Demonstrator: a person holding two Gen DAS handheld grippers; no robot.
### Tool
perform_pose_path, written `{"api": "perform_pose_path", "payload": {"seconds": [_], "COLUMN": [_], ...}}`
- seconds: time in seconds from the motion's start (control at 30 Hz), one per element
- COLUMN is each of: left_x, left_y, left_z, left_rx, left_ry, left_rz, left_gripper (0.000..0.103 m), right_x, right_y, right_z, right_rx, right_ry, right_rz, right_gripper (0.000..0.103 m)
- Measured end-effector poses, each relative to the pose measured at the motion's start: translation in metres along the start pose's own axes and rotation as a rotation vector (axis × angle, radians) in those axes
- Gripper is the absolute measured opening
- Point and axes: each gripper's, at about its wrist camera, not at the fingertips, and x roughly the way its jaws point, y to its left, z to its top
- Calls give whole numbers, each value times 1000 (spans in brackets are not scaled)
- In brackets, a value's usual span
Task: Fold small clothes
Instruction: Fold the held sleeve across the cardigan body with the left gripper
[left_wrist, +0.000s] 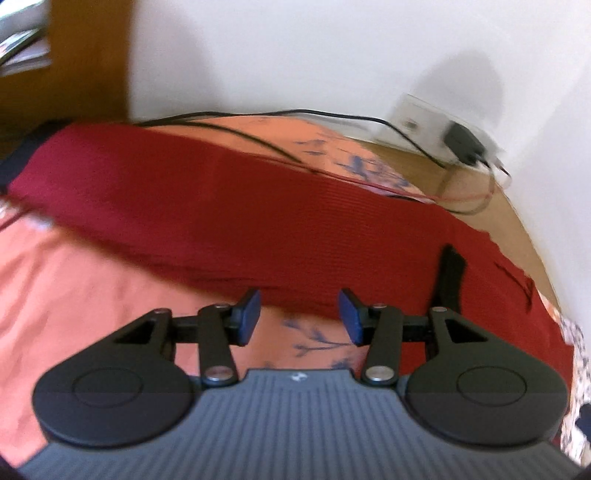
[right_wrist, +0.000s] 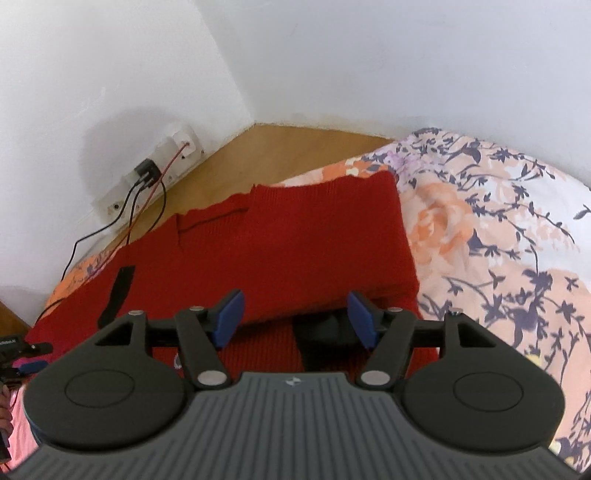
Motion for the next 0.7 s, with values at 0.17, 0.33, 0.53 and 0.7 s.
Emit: {"api": "perform_pose_path", "payload": {"seconds": [0.17, 0.33, 0.53, 0.7], "left_x": [5, 8, 13, 19], "left_y": [29, 54, 69, 80], "left_z": [1, 4, 13, 18], "left_rx": [-102, -211, -276, -302], "left_ry": [-7, -56, -129, -172], "left_rz": [35, 28, 35, 3], "left_gripper": [49, 49, 49, 50], "right_x": [1, 3, 3, 4], "right_y": [3, 9, 12, 11], "right_z": [-6, -11, -17, -22], "right_rx": [1, -11, -18, -16], "right_ry": [18, 29, 38, 37], "right_rz": [-14, -18, -25, -33], "right_gripper": [70, 70, 70, 70]}}
